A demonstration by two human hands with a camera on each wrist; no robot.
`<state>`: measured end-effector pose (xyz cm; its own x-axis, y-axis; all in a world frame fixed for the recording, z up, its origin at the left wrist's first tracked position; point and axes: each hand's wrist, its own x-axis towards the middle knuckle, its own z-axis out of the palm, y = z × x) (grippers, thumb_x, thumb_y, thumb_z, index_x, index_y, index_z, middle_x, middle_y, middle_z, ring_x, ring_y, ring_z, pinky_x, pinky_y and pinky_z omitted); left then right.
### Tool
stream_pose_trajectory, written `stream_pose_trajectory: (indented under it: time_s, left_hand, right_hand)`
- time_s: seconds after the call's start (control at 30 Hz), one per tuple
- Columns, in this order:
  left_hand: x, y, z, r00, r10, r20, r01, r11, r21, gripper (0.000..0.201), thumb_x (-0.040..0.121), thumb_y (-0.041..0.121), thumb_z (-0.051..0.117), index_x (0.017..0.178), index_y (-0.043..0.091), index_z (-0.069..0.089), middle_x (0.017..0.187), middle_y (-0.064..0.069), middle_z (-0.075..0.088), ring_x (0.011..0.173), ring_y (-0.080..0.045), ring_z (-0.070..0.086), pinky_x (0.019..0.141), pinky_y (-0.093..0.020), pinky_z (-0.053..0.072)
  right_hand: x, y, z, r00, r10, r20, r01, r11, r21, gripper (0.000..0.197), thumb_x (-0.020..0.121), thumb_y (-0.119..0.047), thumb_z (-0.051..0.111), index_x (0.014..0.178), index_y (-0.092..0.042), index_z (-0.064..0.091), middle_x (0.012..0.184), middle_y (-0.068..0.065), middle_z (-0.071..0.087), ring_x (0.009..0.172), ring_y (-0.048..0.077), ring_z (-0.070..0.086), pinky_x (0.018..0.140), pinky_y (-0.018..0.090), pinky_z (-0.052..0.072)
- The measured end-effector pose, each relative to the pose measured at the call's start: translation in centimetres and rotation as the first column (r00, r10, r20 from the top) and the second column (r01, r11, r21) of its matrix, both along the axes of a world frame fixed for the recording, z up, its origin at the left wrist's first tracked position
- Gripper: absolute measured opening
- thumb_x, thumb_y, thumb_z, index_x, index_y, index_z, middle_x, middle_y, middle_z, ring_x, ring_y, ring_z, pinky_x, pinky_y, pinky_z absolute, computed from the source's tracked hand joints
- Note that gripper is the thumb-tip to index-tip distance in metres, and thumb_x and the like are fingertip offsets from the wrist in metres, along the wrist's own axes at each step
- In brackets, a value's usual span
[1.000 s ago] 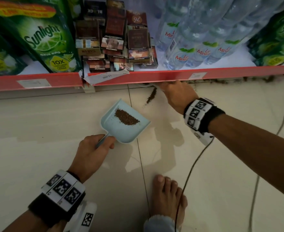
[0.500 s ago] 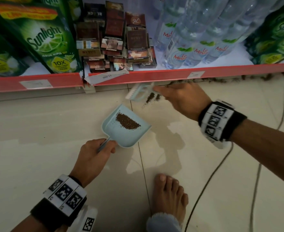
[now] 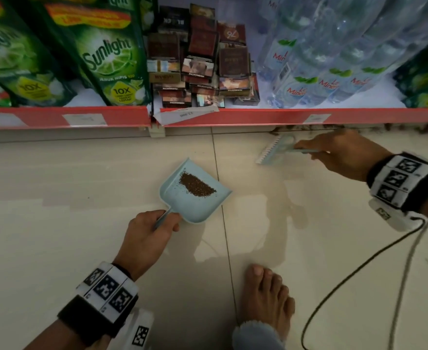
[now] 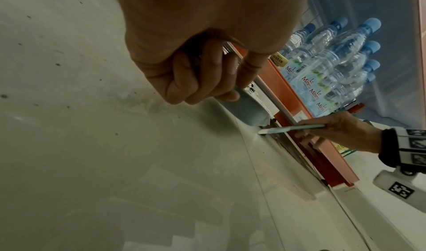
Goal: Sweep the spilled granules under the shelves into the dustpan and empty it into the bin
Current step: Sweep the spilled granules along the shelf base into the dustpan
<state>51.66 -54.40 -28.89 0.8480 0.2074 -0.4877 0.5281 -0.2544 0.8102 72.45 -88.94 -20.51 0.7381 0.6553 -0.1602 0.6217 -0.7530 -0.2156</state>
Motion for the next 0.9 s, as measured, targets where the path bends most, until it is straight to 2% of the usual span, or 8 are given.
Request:
stream_pose_trajectory:
  time_s: [0.17,0.3,0.4,0.47,0.67,0.73,0.8,0.9]
  left_hand:
    - [0.9,-0.3,-0.4,0.999,-0.037,0.026,0.036,0.999,0.022,0.034,0.088,0.03,0.061,0.055,0.021,0.061,0.04,0.01,0.042,0.04,-0.004,0.037,0.049,-0.026,0.032]
    - [1.6,-0.1,-0.3,1.0,-0.018,0.01,0.018,1.0,0.007,0.032,0.081,0.041,0.057,0.055,0.022,0.061,0.039,0.01,0.043,0.039,-0.004,0.037,0.052,-0.027,0.032]
    - [1.7,0.3,-0.5,1.0,0.024,-0.013,-0.024,1.0,0.003,0.032,0.074,0.047,0.054,0.054,0.022,0.061,0.039,0.01,0.043,0.039,-0.004,0.037,0.053,-0.029,0.033]
    - [1.8,0.5,-0.6,0.999,0.044,-0.023,-0.044,0.999,0.002,0.032,0.073,0.047,0.054,0.054,0.022,0.061,0.039,0.01,0.043,0.039,-0.004,0.037,0.053,-0.028,0.033]
    - [1.5,0.5,-0.8,0.998,0.028,-0.048,-0.028,1.0,-0.004,0.035,0.068,0.054,0.052,0.053,0.024,0.061,0.039,0.01,0.044,0.039,-0.004,0.038,0.052,-0.028,0.033]
    - [1.5,0.4,-0.9,0.999,0.019,-0.051,-0.019,1.0,-0.009,0.034,0.07,0.052,0.053,0.053,0.024,0.061,0.039,0.01,0.044,0.039,-0.004,0.038,0.052,-0.028,0.033]
    - [1.6,0.5,-1.0,0.999,0.014,-0.053,-0.014,1.0,-0.008,0.033,0.073,0.048,0.054,0.053,0.023,0.061,0.039,0.009,0.044,0.039,-0.005,0.038,0.052,-0.028,0.033]
    - [1.7,0.6,-1.0,0.999,0.019,-0.049,-0.02,1.0,-0.014,0.033,0.074,0.046,0.055,0.052,0.023,0.06,0.039,0.009,0.043,0.039,-0.005,0.037,0.051,-0.028,0.033]
  right_hand:
    - [-0.6,5.8,-1.7,0.99,0.103,0.096,-0.126,0.951,0.282,0.04,0.086,0.004,0.063,0.124,-0.008,0.067,0.114,0.013,0.072,0.102,0.032,0.069,0.095,0.042,0.052]
    - [-1.5,12.6,-4.3,0.99,0.054,0.132,-0.108,0.888,0.447,0.044,0.089,0.0,0.053,0.13,-0.012,0.063,0.116,0.013,0.071,0.099,0.03,0.068,0.091,0.036,0.053]
    - [-2.0,15.5,-6.1,0.991,0.051,0.12,-0.098,0.898,0.43,0.042,0.094,-0.003,0.05,0.134,-0.011,0.059,0.113,0.014,0.072,0.09,0.032,0.071,0.081,0.045,0.058]
    - [-2.2,15.9,-6.8,0.99,0.059,0.126,-0.106,0.905,0.411,0.041,0.097,-0.006,0.047,0.137,-0.011,0.056,0.112,0.015,0.073,0.085,0.033,0.071,0.074,0.044,0.058]
    - [-2.2,14.4,-7.6,0.99,-0.034,0.139,-0.034,0.89,0.454,0.038,0.086,0.001,0.058,0.122,-0.006,0.068,0.113,0.013,0.072,0.09,0.029,0.072,0.079,0.041,0.059]
    - [-2.2,14.0,-7.8,0.994,-0.097,0.044,0.065,0.879,0.472,0.036,0.084,-0.003,0.063,0.12,-0.006,0.07,0.108,0.011,0.074,0.081,0.02,0.071,0.079,0.033,0.059]
    - [-2.3,14.0,-7.9,0.971,-0.184,-0.154,0.236,0.85,0.47,0.038,0.083,-0.011,0.07,0.121,-0.011,0.07,0.101,0.006,0.076,0.066,0.004,0.066,0.071,0.019,0.056]
    - [-2.5,14.6,-7.8,0.813,-0.278,-0.512,0.526,0.728,0.44,0.043,0.082,-0.017,0.078,0.123,-0.019,0.068,0.091,0.007,0.074,0.061,0.017,0.07,0.057,0.022,0.055]
